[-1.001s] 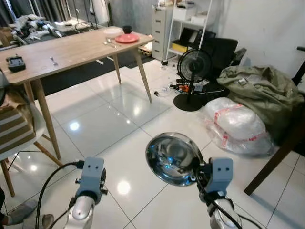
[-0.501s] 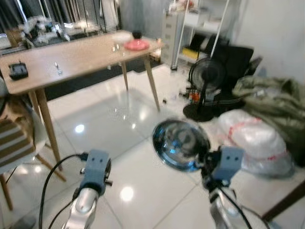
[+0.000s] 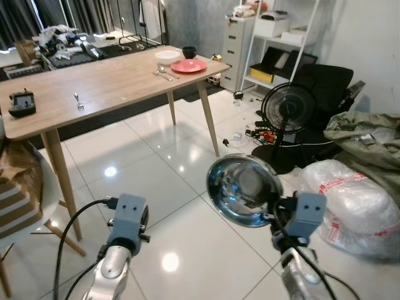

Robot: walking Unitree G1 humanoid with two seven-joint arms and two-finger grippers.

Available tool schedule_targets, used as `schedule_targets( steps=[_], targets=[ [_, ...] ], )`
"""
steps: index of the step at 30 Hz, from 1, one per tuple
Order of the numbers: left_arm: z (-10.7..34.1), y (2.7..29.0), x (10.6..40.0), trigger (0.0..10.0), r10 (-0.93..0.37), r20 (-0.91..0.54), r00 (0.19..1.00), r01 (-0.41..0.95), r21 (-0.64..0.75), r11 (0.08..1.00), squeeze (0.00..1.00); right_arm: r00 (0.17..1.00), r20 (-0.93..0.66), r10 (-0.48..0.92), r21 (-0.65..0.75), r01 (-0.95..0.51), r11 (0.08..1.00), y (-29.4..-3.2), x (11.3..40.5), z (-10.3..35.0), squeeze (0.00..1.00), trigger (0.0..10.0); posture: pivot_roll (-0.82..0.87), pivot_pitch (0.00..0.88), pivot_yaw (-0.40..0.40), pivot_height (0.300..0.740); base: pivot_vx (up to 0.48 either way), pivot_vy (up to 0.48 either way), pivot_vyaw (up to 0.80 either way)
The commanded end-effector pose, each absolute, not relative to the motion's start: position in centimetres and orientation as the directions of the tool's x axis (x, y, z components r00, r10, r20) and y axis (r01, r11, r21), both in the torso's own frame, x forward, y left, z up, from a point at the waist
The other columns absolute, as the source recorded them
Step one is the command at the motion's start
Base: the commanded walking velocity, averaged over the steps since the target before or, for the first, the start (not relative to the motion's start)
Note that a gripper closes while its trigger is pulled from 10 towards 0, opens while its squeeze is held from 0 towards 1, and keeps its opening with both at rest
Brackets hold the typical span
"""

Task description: Setting the table

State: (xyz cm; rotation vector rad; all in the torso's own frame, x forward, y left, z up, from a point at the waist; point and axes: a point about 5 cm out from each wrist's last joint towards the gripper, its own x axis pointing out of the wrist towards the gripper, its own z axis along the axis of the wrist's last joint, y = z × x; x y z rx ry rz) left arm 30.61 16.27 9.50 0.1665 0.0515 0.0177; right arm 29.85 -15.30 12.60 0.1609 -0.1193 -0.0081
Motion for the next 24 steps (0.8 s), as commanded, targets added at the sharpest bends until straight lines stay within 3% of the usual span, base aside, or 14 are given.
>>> schedule_targets(
  steps=[1,24],
  targets=[
    [9.13,16.07,30.40,10.0,0.017,-0.068,0.998,-0.006,0.168,0.986,0.00,0.991,0.128,-0.040,0.163,0.019,0.986,-15.94,29.78,12.87,0.00,10.0,0.00,0.058,0.109,0.740,0.480,0.000,0.00],
    [9.18,15.99,30.25,10.0,0.022,-0.068,0.997,-0.011,0.164,0.986,0.00,0.992,0.127,-0.022,0.155,0.002,0.988,-15.79,29.71,13.08,0.00,10.0,0.00,0.063,0.101,0.740,0.480,0.000,0.00]
  ],
)
